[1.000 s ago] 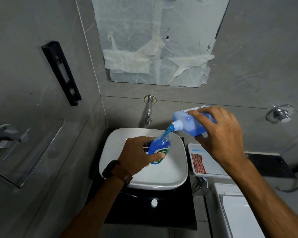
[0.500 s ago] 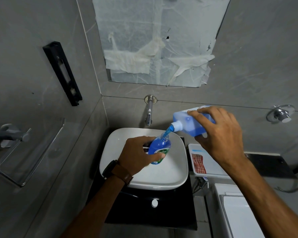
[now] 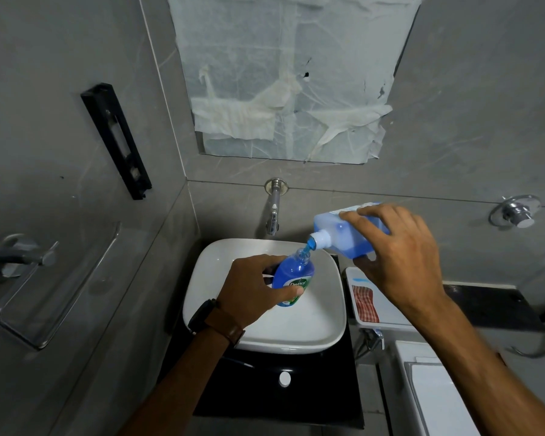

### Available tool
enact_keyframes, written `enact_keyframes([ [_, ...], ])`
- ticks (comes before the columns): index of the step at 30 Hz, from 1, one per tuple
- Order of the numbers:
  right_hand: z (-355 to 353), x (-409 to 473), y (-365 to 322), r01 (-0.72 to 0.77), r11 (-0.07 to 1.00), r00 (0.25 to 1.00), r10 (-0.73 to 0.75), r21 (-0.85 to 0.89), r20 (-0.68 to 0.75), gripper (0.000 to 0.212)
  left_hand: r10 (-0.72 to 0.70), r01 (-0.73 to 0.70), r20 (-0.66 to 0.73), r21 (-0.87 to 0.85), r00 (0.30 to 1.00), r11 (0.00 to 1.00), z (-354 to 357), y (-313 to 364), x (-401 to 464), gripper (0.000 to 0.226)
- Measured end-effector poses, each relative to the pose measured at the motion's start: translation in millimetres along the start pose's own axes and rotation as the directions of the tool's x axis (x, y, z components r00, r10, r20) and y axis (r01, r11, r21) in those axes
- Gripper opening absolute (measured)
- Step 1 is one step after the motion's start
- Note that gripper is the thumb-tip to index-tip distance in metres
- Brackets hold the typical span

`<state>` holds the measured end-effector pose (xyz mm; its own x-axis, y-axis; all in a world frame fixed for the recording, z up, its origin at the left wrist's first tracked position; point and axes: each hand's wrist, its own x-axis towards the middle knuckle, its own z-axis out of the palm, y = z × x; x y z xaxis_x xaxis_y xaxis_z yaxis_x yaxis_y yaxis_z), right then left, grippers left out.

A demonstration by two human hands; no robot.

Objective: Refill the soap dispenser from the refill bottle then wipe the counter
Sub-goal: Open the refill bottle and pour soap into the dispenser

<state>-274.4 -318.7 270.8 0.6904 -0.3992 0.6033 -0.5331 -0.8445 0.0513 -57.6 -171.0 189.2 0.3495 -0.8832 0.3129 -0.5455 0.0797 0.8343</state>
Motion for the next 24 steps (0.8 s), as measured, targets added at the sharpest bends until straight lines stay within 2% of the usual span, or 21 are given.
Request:
enact_keyframes([
  [6, 6, -9, -9, -0.035, 0.997, 0.998, 0.031, 0.068, 0.053, 0.076, -0.012, 0.012, 0.004, -0.021, 1.000, 1.000, -1, -1, -3, 0.050],
  [8, 13, -17, -11, -0.095, 0.985, 0.992, 0.081, 0.145, 0.099, 0.078, -0.020, 0.020, 0.010, -0.030, 1.000, 0.999, -1, -3, -7, 0.051],
  [10, 22, -28, -13, -0.215, 0.938, 0.973, 0.183, 0.271, 0.141, 0.080, -0.037, 0.038, 0.011, -0.045, 0.999, 0.998, 0, -7, -13, 0.053],
  [12, 35, -43, -13, -0.365, 0.846, 0.930, 0.308, 0.389, 0.203, 0.080, -0.067, 0.068, 0.015, -0.049, 0.998, 0.996, 1, -16, -21, 0.054],
  [14, 47, -62, -12, -0.507, 0.702, 0.862, 0.406, 0.499, 0.305, 0.080, -0.112, 0.113, 0.027, -0.038, 0.993, 0.993, 1, -29, -33, 0.052],
  [17, 64, -100, -14, -0.628, 0.496, 0.778, 0.433, 0.600, 0.456, 0.081, -0.198, 0.199, 0.028, -0.023, 0.980, 0.980, 3, -54, -59, 0.054],
  [20, 82, -146, -17, -0.735, 0.318, 0.675, 0.422, 0.599, 0.605, 0.079, -0.304, 0.306, 0.058, -0.020, 0.951, 0.952, 7, -80, -90, 0.052],
  [24, 104, -201, -23, -0.822, 0.214, 0.565, 0.433, 0.528, 0.703, 0.083, -0.399, 0.400, 0.121, 0.014, 0.909, 0.916, 15, -114, -130, 0.052],
])
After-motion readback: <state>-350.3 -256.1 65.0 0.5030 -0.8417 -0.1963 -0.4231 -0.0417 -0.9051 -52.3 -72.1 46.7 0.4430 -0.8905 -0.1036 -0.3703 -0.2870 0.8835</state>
